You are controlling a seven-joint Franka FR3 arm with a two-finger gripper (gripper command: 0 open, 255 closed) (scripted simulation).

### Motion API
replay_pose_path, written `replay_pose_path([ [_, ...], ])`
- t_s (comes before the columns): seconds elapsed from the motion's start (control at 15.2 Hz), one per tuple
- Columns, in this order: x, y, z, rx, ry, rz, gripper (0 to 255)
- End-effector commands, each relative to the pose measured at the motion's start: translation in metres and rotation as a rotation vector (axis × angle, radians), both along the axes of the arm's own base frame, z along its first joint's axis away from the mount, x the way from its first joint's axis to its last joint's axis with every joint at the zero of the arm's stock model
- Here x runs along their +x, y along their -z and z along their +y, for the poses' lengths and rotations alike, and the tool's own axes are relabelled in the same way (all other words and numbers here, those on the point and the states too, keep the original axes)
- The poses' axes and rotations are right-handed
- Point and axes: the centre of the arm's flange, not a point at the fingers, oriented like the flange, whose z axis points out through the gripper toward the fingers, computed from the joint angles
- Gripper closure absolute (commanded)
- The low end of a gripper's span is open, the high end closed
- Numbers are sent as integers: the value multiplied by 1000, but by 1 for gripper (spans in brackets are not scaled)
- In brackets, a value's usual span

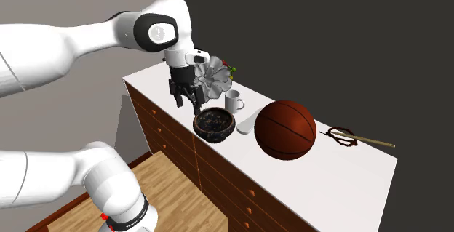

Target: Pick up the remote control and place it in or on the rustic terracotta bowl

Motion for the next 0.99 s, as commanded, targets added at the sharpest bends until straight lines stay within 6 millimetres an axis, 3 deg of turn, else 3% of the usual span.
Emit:
replay_pose_path([
  [0.0, 0, 0, 0, 0, 0, 0, 0],
  [0.92, 149, 95, -36, 64, 34, -46, 0],
])
